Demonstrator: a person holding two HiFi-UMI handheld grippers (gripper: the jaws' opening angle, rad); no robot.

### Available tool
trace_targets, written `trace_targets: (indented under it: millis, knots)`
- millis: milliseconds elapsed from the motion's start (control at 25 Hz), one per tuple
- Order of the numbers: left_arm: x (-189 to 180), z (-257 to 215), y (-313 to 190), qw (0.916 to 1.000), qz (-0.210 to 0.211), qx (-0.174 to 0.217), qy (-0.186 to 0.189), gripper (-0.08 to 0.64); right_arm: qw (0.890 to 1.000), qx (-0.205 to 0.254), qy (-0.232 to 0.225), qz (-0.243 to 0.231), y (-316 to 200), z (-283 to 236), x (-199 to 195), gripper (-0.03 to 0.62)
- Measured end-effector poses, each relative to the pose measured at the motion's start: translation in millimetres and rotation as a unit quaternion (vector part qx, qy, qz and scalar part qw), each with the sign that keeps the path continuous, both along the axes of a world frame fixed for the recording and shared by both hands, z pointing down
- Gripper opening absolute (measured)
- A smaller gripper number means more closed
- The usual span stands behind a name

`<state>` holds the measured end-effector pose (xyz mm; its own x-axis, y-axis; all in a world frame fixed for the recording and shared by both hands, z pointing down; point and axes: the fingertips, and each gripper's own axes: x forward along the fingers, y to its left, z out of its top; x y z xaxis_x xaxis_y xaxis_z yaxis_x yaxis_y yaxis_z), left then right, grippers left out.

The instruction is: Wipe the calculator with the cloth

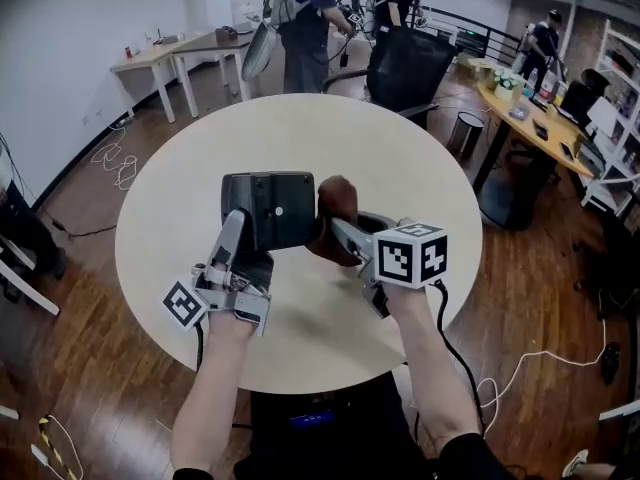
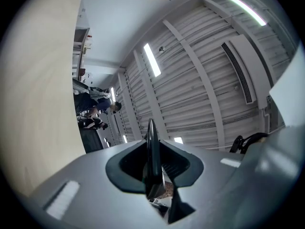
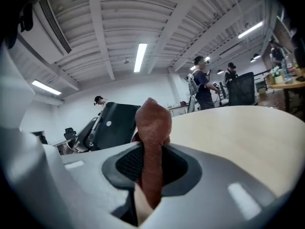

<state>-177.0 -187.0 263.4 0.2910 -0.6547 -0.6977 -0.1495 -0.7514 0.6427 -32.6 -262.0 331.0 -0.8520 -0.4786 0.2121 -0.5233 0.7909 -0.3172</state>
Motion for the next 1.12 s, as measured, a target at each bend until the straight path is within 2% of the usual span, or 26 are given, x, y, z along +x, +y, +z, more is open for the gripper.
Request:
trace_targets:
  millis: [80,160,280,360,440,520,800,920,1000,1120]
  knots:
    - [-1,2,0,1.0000,-0.005,-0.003,0.003,0.084,1.000,-0.010,-0.024,0.014,-2,0,15,0.091]
    - [-6,3,-3,0.9998,-0.013,-0.009,0.011,0.084,0.998,-0.004,-0.059,0.004,13,-17,17,0.091]
    - [-15,3,-9,0.9991,-0.024,-0.022,0.028,0.084,0.994,0.023,-0.090,-0.058,58,-50,-15,0.089]
    - [-15,4,-9,0.9986,-0.024,-0.027,0.040,0.084,0.991,0.041,-0.078,-0.102,88,-55,-45,0.091]
    - [-11,4,-8,0.9981,-0.019,-0.027,0.052,0.086,0.990,0.056,-0.047,-0.119,100,-45,-63,0.091]
    - [-7,4,-5,0.9978,-0.014,-0.026,0.060,0.086,0.992,0.061,-0.021,-0.104,92,-31,-63,0.091]
    - [-2,4,-2,0.9981,-0.014,-0.028,0.052,0.086,0.999,0.038,0.023,-0.025,43,-2,-14,0.091]
    - [0,9,-6,0.9975,-0.012,-0.037,0.059,0.084,0.999,0.038,0.026,0.009,29,-2,7,0.091]
    - [1,8,-7,0.9976,-0.010,-0.035,0.059,0.084,0.999,0.047,0.011,0.010,35,-15,12,0.091]
    - [4,10,-8,0.9978,-0.009,-0.035,0.055,0.084,0.996,0.081,-0.012,-0.039,70,-41,-9,0.091]
